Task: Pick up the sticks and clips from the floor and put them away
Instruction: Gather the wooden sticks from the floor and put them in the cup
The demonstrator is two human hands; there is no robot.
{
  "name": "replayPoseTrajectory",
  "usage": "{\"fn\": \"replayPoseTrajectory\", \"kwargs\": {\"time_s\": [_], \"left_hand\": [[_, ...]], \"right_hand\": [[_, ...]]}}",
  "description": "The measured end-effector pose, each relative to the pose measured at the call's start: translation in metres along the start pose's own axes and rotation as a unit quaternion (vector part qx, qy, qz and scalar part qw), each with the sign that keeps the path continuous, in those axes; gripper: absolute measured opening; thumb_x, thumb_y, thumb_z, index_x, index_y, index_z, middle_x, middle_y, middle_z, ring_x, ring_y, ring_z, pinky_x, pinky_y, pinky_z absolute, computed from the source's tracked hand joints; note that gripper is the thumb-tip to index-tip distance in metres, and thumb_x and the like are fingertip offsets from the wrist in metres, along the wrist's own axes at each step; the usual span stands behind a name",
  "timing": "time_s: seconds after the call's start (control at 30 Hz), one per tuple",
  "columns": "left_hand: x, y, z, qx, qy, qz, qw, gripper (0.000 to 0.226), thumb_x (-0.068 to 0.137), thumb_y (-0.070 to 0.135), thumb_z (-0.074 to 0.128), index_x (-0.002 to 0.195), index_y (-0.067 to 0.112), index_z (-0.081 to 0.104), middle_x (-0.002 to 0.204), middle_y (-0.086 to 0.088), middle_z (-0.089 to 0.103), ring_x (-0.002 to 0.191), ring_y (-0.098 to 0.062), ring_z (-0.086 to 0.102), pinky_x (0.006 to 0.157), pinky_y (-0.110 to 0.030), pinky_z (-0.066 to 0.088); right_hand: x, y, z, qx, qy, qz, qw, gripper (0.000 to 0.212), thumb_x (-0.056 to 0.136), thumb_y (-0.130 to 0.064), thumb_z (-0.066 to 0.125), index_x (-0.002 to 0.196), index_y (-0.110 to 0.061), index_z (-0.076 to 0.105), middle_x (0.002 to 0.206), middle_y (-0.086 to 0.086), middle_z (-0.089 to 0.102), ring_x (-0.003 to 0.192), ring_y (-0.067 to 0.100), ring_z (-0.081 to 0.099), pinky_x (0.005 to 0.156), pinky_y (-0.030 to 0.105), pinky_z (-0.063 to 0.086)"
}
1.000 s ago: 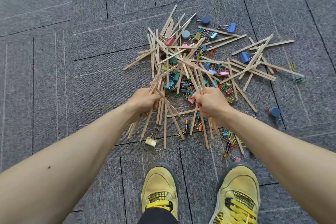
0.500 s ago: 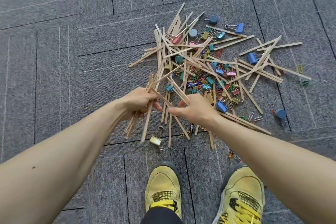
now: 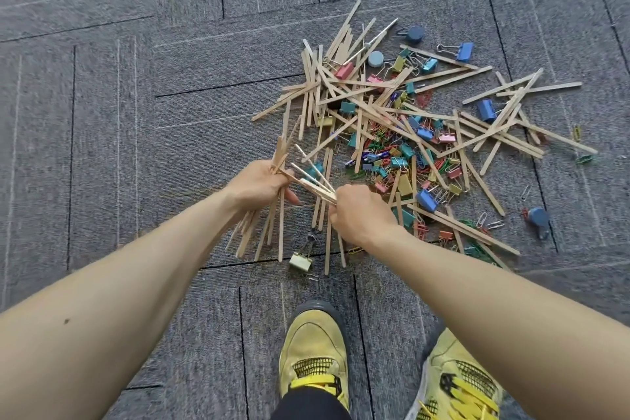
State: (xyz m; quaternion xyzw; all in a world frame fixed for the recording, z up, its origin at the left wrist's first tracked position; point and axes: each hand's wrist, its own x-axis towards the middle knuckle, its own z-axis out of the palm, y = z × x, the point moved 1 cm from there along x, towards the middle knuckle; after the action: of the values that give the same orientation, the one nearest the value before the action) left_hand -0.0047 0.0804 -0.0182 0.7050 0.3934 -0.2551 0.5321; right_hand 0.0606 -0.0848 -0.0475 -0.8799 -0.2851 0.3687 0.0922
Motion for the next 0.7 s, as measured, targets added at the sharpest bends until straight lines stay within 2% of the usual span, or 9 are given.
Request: {"fn": "replayPoseTrajectory", "kwargs": {"time_s": [0.1,0.17,0.2,0.3,0.37,0.47,0.57,0.63,0.7], "left_hand": [[-0.001,-0.004,-0.002,-0.007,0.000,-0.004,1.000,0.020,0.102,0.030,0.045,0.112,0.016,0.056,0.082,-0.005,0.076,0.074,-0.006,0.067,0.082,-0.033,0.044],[-0.001,-0.006,-0.003,-0.032,0.009,0.000,0.999,0.019,0.102,0.028,0.044,0.110,0.015,0.055,0.080,-0.006,0.074,0.075,-0.012,0.069,0.084,-0.035,0.047],[0.000,-0.008,-0.004,-0.052,0.024,0.002,0.998,0.019,0.103,0.026,0.044,0.110,0.012,0.054,0.079,-0.006,0.072,0.074,-0.015,0.069,0.080,-0.034,0.051],[0.005,-0.009,0.002,-0.099,0.066,-0.003,0.993,0.021,0.103,0.020,0.044,0.115,0.004,0.050,0.081,-0.008,0.065,0.062,-0.015,0.063,0.056,-0.021,0.053],[0.007,-0.010,0.012,-0.098,0.065,-0.015,0.993,0.017,0.103,0.016,0.045,0.114,0.005,0.050,0.086,-0.010,0.063,0.057,-0.012,0.057,0.049,-0.018,0.050],[0.009,-0.010,0.030,-0.079,0.060,-0.025,0.995,0.012,0.102,0.012,0.045,0.109,0.004,0.052,0.088,-0.011,0.061,0.058,-0.011,0.053,0.051,-0.022,0.051],[0.014,-0.008,0.042,0.004,0.082,-0.003,0.997,0.013,0.103,0.016,0.045,0.105,0.007,0.055,0.083,-0.007,0.058,0.064,-0.015,0.051,0.058,-0.032,0.048],[0.018,-0.007,0.045,0.079,0.109,0.011,0.991,0.017,0.103,0.020,0.044,0.101,0.008,0.055,0.081,-0.006,0.055,0.068,-0.019,0.050,0.063,-0.036,0.046],[0.019,-0.007,0.047,0.103,0.114,0.013,0.988,0.019,0.103,0.023,0.045,0.096,0.009,0.054,0.078,-0.005,0.053,0.065,-0.019,0.048,0.062,-0.035,0.045]], "right_hand": [[0.002,0.002,-0.006,0.011,-0.032,0.000,0.999,0.019,0.099,-0.017,0.048,0.088,-0.006,0.059,0.076,0.006,0.062,0.067,0.024,0.064,0.066,0.040,0.059],[0.003,0.002,-0.013,0.067,-0.064,0.003,0.996,0.023,0.100,-0.021,0.048,0.082,-0.008,0.056,0.073,0.003,0.058,0.058,0.016,0.057,0.054,0.028,0.052],[0.003,0.002,-0.016,0.118,-0.088,0.010,0.989,0.023,0.100,-0.021,0.048,0.083,-0.008,0.054,0.072,0.001,0.056,0.053,0.012,0.050,0.047,0.023,0.044],[0.001,0.011,-0.024,0.319,-0.164,0.066,0.931,0.019,0.100,-0.020,0.049,0.098,-0.002,0.054,0.082,0.008,0.057,0.045,0.007,0.036,0.038,0.018,0.032],[-0.001,0.022,-0.031,0.422,-0.191,0.092,0.881,0.015,0.100,-0.015,0.048,0.092,-0.003,0.050,0.081,0.010,0.055,0.044,0.007,0.034,0.037,0.017,0.030],[-0.003,0.035,-0.040,0.501,-0.193,0.107,0.837,0.017,0.099,-0.007,0.046,0.082,-0.006,0.047,0.070,0.006,0.050,0.045,0.009,0.035,0.037,0.019,0.029],[-0.003,0.044,-0.041,0.516,-0.182,0.115,0.829,0.017,0.095,-0.003,0.049,0.078,-0.004,0.050,0.067,0.006,0.051,0.046,0.010,0.036,0.039,0.020,0.029],[-0.003,0.048,-0.042,0.516,-0.177,0.111,0.831,0.010,0.094,0.000,0.052,0.085,-0.002,0.052,0.067,0.006,0.051,0.047,0.009,0.039,0.043,0.021,0.031],[-0.003,0.051,-0.042,0.520,-0.177,0.109,0.829,0.004,0.095,0.000,0.053,0.098,0.002,0.053,0.064,0.005,0.056,0.048,0.010,0.041,0.046,0.022,0.031]]}}
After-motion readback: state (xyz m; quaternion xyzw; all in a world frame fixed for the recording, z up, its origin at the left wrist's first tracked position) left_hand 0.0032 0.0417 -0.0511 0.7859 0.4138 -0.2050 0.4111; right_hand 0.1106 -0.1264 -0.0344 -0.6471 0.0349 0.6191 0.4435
